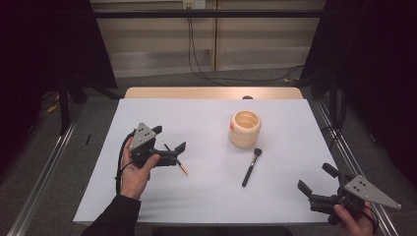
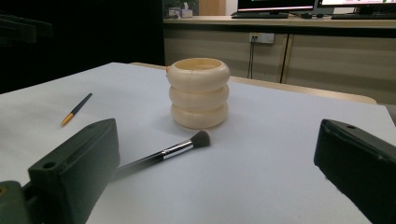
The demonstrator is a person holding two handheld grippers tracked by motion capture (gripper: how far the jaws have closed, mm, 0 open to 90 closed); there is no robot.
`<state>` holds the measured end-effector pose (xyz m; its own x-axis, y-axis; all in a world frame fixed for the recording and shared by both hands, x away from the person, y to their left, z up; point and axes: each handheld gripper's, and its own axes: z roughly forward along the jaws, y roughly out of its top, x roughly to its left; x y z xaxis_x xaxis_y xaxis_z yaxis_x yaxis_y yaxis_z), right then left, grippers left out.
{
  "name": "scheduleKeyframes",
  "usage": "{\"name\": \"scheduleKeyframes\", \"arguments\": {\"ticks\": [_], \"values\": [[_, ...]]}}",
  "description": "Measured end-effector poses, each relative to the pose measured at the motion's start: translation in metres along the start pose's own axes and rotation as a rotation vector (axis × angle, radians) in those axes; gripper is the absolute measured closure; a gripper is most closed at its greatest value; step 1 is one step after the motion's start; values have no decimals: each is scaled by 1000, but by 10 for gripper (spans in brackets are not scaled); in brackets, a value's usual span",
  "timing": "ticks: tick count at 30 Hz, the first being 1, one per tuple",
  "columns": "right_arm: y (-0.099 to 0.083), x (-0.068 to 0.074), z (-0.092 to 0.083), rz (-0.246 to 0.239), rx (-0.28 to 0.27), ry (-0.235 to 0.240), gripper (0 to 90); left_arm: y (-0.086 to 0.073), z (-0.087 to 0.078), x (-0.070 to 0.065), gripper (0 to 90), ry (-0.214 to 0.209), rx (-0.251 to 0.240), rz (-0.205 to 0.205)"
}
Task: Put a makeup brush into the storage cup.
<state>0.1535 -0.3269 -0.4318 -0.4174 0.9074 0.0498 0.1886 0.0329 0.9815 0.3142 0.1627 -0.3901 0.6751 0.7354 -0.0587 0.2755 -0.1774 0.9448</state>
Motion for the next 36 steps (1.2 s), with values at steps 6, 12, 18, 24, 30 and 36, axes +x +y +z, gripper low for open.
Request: {"name": "scheduleKeyframes", "arguments": {"ticks": [6,12,18,24,30,36], "values": [[0,1,1,-2,7,0,0,9,6,3,34,18,39,-16],[0,1,0,2,6,6,0,12,13,3,62,24,132,-12],[0,0,0,1,8,5,0,15,16,5,55,32,214,-53],[0,0,0,15,13,3,2,17,22,10,53,28,336,-76],[0,1,0,-4,13,6,2,16,30,13,58,47,452,-107],[0,1,0,-1,21,8,2,16,35,16,58,44,500,-147]]}}
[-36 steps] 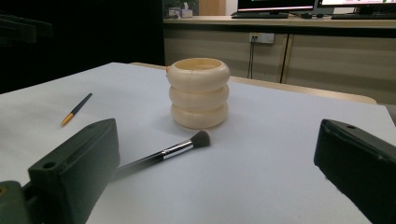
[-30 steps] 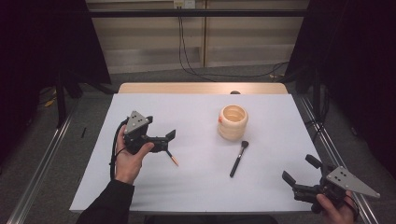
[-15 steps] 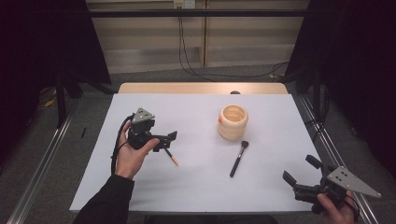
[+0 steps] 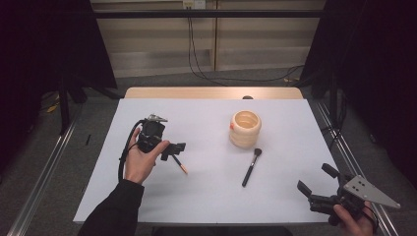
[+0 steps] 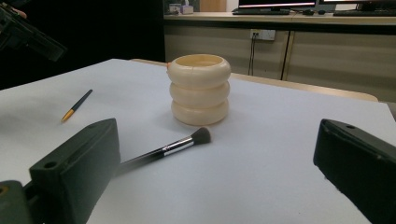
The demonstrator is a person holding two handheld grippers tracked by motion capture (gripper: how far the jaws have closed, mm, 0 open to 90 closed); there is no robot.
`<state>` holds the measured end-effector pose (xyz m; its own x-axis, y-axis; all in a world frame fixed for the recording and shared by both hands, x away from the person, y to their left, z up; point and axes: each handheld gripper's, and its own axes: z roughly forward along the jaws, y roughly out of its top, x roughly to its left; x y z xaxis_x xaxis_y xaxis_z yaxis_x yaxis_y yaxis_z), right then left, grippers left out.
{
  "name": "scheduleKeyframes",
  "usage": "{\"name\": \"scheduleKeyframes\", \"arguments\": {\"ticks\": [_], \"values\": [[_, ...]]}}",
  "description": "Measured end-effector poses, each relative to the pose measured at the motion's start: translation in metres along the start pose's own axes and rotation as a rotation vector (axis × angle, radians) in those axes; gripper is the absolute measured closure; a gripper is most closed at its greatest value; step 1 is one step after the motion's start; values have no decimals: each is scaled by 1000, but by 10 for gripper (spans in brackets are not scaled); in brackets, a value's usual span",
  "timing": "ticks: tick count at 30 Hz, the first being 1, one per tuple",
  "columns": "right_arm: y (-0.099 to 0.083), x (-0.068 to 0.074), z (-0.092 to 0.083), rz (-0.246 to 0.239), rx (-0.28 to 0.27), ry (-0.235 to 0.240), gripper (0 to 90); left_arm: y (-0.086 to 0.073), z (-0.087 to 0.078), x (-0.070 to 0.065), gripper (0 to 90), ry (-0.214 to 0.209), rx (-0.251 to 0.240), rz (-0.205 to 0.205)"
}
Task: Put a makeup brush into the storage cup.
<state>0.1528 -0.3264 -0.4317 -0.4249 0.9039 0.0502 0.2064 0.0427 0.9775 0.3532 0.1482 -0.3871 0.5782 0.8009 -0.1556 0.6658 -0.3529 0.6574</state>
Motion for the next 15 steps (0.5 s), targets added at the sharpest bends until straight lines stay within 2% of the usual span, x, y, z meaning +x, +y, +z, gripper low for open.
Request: {"name": "scheduleKeyframes", "arguments": {"ticks": [2,4,8,12,15], "values": [[0,0,0,0,-3,-4,2,1,3,1,58,0,12,-21],[0,0,0,0,-3,-5,2,3,5,3,58,-10,46,-19],[0,0,0,-3,-2,-2,2,7,9,3,58,-12,83,-39],[0,0,0,-5,-4,-1,2,7,16,7,58,-2,164,-47],[0,1,0,-6,-6,-2,2,8,22,10,60,10,214,-99]]}}
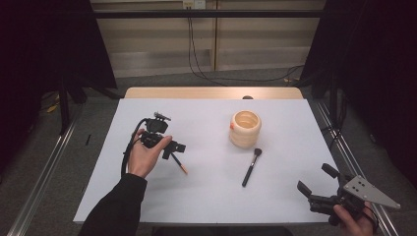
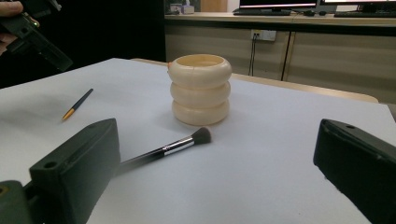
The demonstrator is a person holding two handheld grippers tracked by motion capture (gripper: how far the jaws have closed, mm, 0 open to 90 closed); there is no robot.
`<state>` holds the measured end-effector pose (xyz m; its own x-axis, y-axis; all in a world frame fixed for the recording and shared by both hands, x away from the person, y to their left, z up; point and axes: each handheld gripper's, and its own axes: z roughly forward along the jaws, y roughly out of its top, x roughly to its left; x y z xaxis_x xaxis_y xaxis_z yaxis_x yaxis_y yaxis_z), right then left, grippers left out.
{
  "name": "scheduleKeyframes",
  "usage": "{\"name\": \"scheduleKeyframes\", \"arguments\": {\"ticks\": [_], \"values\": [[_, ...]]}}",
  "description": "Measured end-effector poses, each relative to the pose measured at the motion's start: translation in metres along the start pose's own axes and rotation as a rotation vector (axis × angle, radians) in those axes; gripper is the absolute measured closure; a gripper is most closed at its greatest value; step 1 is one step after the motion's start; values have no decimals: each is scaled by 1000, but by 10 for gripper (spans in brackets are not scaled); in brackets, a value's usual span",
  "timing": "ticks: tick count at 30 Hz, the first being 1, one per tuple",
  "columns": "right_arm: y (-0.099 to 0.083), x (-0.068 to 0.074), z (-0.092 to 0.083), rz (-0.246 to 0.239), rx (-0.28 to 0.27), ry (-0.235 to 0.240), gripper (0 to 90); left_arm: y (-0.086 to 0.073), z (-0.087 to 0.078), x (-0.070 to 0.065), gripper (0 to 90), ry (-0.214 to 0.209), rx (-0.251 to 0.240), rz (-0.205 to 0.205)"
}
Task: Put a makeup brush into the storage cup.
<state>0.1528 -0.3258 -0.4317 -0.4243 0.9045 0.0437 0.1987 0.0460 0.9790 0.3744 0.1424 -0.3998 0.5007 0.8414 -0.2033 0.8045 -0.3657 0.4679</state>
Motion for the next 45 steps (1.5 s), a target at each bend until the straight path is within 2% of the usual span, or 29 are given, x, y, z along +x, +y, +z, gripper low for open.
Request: {"name": "scheduleKeyframes", "arguments": {"ticks": [3,5,6,9,10,11,13,14,16,17,18,21,25,26,27,29,32,33,36,39,42,45], "values": [[0,0,0,-8,7,2,2,2,6,1,77,24,78,-27],[0,0,0,-2,7,-2,2,2,8,2,77,22,90,-53],[0,-1,0,-4,8,0,2,2,10,3,78,35,106,-63],[0,0,0,-5,11,1,2,3,15,5,83,66,129,-73],[0,1,1,-3,14,2,2,4,16,4,87,83,115,-91],[0,0,1,-1,18,12,2,4,17,3,107,91,127,-98],[0,0,1,2,12,6,1,4,19,3,111,86,132,-100],[-1,0,1,1,13,5,2,4,20,3,117,98,146,-108],[-1,-1,1,1,12,6,1,6,24,5,118,82,157,-143],[0,0,1,2,12,5,2,6,24,7,125,89,164,-133],[0,0,0,2,15,9,1,6,25,6,128,89,157,-156],[0,0,1,-1,15,15,2,7,29,8,132,90,179,-138],[0,0,1,-3,14,13,2,9,36,8,157,100,211,-156],[0,0,1,-3,16,11,2,9,38,8,157,99,226,-152],[0,0,1,-3,17,13,1,9,40,7,159,91,227,-165],[-1,0,1,-8,18,14,1,10,43,8,169,108,242,-151],[-1,0,1,-15,17,15,1,10,45,8,175,107,251,-165],[-1,0,1,-16,17,19,2,10,45,8,201,120,251,-161],[0,1,1,-12,20,17,2,9,47,9,226,112,272,-192],[-1,1,1,-10,18,18,2,10,48,13,257,111,264,-226],[-1,0,1,-6,17,15,2,11,50,13,280,130,269,-218],[-1,0,2,-8,19,20,2,11,53,10,296,117,287,-225]]}}
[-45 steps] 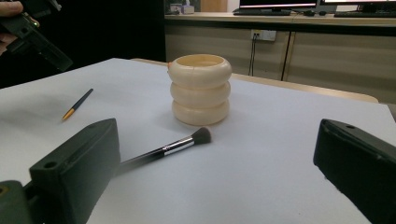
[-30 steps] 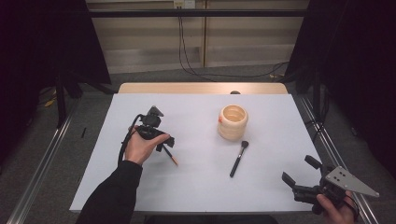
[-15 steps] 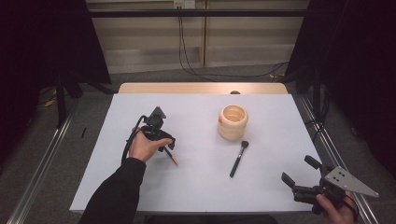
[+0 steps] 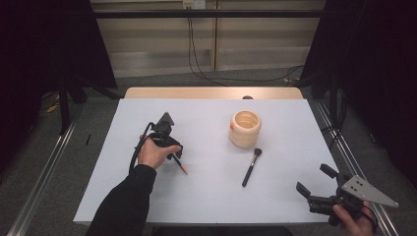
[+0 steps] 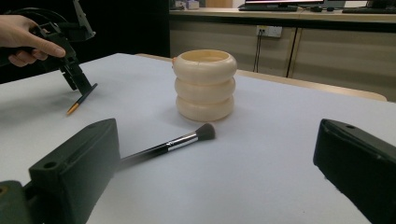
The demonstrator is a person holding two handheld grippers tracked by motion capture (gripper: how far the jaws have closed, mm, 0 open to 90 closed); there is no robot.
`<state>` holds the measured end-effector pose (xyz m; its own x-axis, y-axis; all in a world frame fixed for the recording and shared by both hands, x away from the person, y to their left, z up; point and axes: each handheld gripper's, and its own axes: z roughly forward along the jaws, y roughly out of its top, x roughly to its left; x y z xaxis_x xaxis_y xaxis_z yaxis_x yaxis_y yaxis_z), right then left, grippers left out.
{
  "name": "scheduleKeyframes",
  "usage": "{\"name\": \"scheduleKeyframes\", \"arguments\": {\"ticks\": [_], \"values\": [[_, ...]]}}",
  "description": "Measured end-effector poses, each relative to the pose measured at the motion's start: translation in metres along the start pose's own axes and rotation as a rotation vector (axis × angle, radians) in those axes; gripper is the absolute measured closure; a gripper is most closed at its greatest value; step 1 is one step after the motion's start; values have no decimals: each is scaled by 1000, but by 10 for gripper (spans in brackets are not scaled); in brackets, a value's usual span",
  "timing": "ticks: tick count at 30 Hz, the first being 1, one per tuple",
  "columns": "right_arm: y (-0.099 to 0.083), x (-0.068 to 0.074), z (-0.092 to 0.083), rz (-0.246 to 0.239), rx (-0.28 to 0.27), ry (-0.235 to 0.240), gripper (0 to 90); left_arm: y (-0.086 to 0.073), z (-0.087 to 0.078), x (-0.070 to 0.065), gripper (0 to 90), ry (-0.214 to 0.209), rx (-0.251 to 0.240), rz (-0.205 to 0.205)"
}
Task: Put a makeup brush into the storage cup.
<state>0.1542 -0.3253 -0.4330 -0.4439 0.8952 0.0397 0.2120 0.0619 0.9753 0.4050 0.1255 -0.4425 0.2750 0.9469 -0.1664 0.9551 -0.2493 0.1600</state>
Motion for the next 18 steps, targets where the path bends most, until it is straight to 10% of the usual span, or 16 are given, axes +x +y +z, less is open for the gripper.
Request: {"name": "scheduleKeyframes", "arguments": {"ticks": [18], "values": [[0,1,-1,-10,-1,10,2,1,3,1,608,102,3,8]]}}
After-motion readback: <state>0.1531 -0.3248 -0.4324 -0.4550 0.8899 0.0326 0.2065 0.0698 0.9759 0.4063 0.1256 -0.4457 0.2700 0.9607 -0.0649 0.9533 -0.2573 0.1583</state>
